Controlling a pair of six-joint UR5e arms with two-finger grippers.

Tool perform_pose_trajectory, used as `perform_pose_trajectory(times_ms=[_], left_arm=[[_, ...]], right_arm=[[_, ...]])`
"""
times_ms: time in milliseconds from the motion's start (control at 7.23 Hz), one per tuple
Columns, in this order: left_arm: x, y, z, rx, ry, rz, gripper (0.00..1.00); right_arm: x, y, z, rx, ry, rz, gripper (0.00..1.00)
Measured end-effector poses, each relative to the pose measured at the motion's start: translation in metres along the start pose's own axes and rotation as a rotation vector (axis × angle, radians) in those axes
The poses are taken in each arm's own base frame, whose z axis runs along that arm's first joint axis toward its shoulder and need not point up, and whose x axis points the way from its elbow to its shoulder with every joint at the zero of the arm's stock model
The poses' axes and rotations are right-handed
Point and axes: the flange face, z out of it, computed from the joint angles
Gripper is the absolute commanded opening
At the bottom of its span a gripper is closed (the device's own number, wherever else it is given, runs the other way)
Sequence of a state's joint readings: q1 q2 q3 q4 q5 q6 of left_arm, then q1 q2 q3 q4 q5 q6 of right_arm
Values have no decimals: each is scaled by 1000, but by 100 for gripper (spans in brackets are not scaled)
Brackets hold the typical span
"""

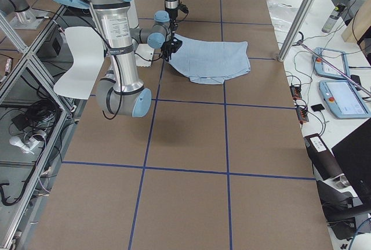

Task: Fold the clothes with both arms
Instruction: 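Lift the near edge with both grippers and carry it away from the robot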

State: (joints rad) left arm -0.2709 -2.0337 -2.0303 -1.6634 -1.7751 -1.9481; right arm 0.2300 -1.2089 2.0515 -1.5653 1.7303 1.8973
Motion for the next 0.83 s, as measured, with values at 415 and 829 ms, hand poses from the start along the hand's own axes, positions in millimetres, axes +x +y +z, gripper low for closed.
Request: perform_pose_trajectory(times_ms=[415, 829], left_arm=[[1, 27, -52, -78, 17, 19, 0], [-12, 54, -110, -190, -11, 34, 0]], right_arm=[[9, 18, -60, -124, -70, -43, 0], [21, 27, -134, -311, -137, -68, 0]])
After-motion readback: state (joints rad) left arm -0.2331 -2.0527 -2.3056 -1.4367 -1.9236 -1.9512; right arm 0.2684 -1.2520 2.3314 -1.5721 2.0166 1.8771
